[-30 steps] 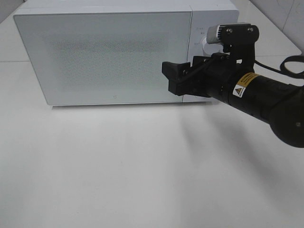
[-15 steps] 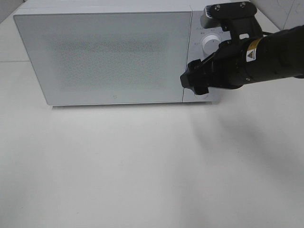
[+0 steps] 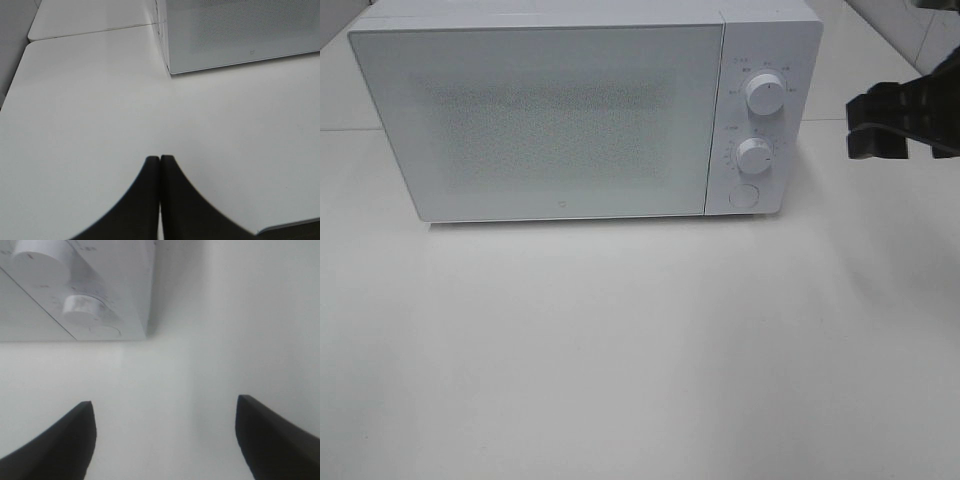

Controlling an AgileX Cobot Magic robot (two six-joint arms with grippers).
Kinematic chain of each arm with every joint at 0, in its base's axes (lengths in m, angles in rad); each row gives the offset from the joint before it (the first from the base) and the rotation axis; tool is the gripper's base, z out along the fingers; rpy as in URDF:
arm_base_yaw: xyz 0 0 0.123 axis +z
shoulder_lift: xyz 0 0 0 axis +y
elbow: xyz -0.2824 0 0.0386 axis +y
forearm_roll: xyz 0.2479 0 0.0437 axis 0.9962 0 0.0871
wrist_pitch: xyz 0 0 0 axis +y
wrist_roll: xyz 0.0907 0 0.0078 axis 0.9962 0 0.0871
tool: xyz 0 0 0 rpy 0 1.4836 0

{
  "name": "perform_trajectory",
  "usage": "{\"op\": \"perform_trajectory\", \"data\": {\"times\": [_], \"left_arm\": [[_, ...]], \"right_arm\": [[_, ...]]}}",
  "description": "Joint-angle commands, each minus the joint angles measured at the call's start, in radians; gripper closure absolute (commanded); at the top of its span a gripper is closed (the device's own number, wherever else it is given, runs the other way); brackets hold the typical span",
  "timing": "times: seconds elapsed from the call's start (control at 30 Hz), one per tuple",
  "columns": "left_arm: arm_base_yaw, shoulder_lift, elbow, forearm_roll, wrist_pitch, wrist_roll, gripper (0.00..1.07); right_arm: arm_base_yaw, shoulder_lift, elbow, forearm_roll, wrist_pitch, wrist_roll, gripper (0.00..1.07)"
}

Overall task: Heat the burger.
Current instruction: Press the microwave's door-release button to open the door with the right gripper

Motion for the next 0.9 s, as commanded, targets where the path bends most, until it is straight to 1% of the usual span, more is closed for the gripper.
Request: {"op": "perform_trajectory", "data": {"times": [0.03, 0.9], "left_arm": [[-0.007, -0.022, 0.003, -0.002, -0.013, -0.008, 1.06], [-0.007, -0.022, 0.003, -0.002, -0.014, -0.008, 1.06]], "right_arm": [[0.0, -0.021, 0.002, -0.001, 0.002, -0.009, 0.45], [0.0, -0.021, 0.002, -0.001, 0.002, -0.009, 0.45]]}}
